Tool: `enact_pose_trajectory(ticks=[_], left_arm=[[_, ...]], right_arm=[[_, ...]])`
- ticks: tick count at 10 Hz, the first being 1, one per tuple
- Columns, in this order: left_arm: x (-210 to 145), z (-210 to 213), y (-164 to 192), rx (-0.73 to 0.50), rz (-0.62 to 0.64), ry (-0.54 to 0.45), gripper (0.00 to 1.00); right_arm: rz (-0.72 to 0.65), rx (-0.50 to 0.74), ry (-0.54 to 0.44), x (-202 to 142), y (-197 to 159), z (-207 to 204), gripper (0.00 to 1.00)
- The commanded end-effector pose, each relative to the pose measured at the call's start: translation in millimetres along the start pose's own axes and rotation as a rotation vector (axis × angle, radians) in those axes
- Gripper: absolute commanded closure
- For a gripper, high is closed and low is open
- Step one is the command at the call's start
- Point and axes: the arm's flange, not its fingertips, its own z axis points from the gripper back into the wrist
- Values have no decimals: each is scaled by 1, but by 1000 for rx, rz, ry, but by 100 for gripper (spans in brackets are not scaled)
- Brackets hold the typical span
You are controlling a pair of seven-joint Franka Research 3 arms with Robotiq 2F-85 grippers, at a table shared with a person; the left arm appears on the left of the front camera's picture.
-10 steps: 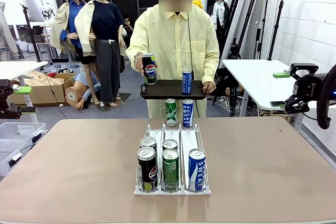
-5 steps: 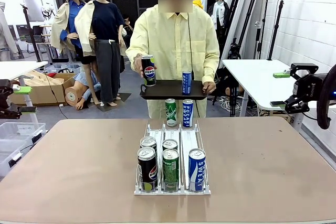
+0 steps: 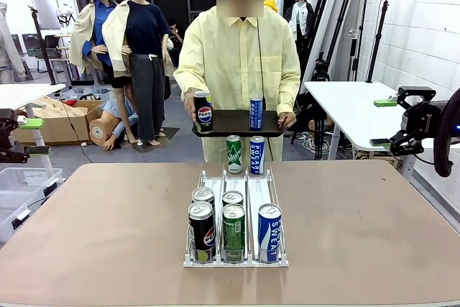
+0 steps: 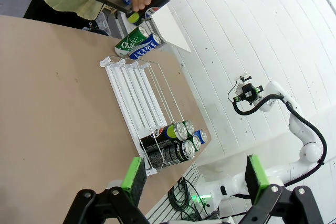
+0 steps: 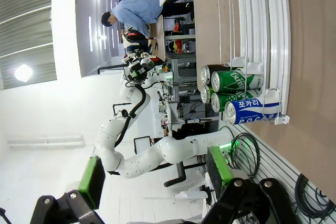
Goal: Retrieve and hand over the desired beverage to the person.
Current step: Pick up another can of the same type that the person held from the Automatic Can Dispenser.
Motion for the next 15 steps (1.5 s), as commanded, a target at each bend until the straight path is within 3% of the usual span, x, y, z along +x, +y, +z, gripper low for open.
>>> enact_pose_trajectory(ticks=[1, 15], left_arm=[[0, 1, -2, -14, 3, -13, 0], [0, 1, -2, -14, 3, -13, 0]], right_arm=[[0, -12, -6, 0, 1, -1, 0], [0, -12, -6, 0, 1, -1, 0]])
